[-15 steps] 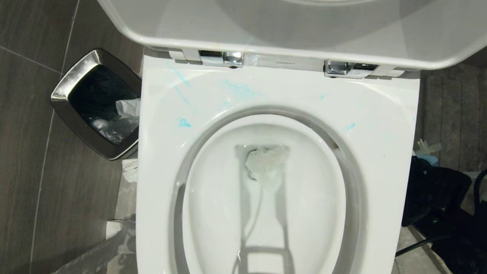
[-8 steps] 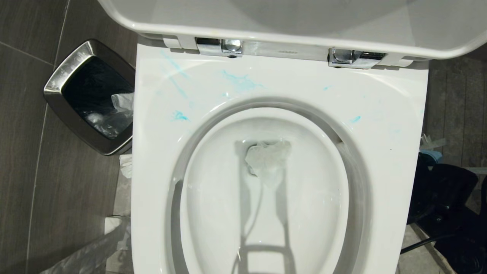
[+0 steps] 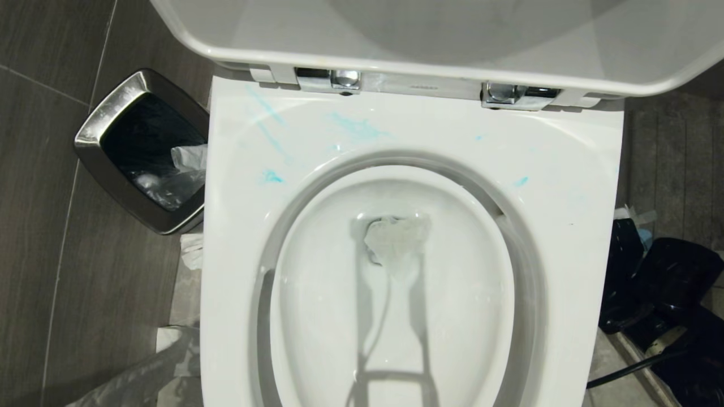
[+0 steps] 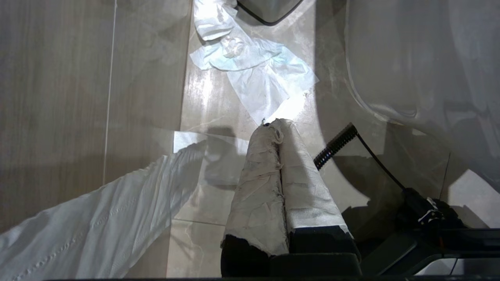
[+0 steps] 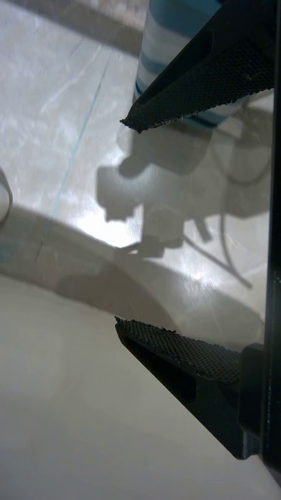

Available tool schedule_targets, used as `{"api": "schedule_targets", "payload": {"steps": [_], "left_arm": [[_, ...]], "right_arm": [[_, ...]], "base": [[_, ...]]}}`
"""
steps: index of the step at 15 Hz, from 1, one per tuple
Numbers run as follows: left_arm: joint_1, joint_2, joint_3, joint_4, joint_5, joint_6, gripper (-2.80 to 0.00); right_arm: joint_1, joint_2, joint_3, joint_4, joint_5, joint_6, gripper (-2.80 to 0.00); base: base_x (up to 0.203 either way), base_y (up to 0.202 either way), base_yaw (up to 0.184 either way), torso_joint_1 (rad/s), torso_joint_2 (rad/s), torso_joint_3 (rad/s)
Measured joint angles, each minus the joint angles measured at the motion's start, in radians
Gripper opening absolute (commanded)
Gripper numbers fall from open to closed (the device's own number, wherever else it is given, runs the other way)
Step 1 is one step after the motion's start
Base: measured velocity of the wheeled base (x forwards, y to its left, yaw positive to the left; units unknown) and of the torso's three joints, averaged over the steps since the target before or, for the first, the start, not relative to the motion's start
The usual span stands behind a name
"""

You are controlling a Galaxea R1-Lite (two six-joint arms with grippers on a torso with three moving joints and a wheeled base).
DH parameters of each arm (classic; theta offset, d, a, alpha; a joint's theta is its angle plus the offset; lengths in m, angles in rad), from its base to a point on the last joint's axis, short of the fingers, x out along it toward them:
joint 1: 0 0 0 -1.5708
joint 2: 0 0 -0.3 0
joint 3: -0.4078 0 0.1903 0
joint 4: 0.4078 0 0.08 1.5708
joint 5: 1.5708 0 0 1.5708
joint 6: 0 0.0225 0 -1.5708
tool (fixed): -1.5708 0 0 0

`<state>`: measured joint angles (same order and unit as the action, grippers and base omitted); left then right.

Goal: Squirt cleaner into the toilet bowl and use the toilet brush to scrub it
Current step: Pour in the cleaning agent

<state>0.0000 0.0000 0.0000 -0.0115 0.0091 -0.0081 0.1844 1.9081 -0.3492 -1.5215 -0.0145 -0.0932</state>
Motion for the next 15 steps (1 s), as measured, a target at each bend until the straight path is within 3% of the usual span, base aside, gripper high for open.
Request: {"api": "schedule_targets", "payload": {"steps": [15], "left_arm": [[0.0, 0.0, 0.0, 0.0, -0.002, -0.003, -2.8]], "right_arm": [[0.009, 0.067, 0.003, 0.0, -0.001, 0.016, 0.0]], "base": [[0.0, 0.0, 0.0, 0.001, 0.0, 0.075]]}}
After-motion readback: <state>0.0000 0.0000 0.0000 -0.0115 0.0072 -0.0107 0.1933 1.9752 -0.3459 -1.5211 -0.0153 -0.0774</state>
